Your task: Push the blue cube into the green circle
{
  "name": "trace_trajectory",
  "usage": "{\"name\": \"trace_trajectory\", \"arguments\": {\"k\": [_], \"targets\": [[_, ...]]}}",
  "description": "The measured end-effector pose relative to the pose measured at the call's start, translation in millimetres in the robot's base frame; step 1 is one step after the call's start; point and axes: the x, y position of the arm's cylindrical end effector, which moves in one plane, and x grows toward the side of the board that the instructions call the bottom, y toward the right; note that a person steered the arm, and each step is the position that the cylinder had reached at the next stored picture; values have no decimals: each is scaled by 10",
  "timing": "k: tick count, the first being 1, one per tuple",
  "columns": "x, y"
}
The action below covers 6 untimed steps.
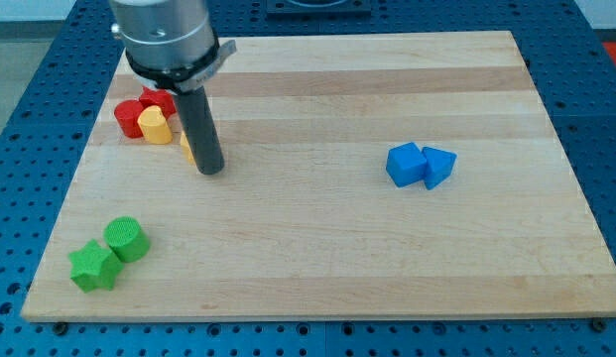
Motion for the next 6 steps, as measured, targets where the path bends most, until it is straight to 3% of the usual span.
{"name": "trace_trajectory", "arguments": {"k": [2, 3, 4, 5, 6], "targets": [[-317, -343], [-273, -317], [183, 305], [308, 1105], [45, 1693]]}}
